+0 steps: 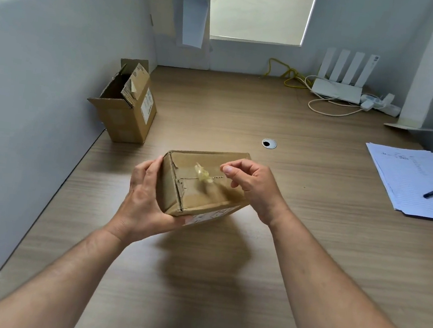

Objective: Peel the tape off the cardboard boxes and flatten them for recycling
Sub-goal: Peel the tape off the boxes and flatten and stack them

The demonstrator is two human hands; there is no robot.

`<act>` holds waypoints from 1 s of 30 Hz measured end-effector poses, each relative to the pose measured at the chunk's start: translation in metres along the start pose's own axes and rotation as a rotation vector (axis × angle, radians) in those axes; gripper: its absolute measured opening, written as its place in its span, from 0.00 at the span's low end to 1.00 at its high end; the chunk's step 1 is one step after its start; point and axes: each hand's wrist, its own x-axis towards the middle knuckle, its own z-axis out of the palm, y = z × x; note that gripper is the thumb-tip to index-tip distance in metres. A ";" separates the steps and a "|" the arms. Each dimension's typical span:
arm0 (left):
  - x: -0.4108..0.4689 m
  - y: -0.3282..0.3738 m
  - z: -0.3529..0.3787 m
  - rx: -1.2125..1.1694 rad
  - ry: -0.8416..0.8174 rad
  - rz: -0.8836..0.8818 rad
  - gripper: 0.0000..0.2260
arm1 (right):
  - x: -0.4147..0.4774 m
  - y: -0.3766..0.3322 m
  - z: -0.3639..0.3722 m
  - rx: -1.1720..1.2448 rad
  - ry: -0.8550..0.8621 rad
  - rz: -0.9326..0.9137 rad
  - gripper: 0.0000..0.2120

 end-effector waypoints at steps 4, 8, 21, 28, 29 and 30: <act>-0.010 0.001 0.006 -0.027 0.016 0.013 0.58 | -0.004 0.007 0.019 -0.268 -0.071 -0.028 0.09; -0.017 0.000 0.009 -0.030 0.026 0.002 0.58 | -0.006 0.000 0.033 -0.678 -0.033 -0.152 0.13; -0.042 -0.026 0.014 -0.288 -0.172 -0.201 0.61 | -0.004 0.014 0.041 -0.885 0.115 0.037 0.10; -0.063 -0.047 0.020 -0.218 -0.322 -0.292 0.60 | -0.013 0.032 0.053 -1.067 -0.037 -0.066 0.12; -0.062 -0.046 0.018 -0.212 -0.352 -0.308 0.60 | -0.013 0.033 0.055 -1.088 -0.040 -0.081 0.12; -0.061 -0.043 0.015 -0.194 -0.375 -0.308 0.60 | -0.013 0.034 0.056 -1.102 -0.037 -0.091 0.12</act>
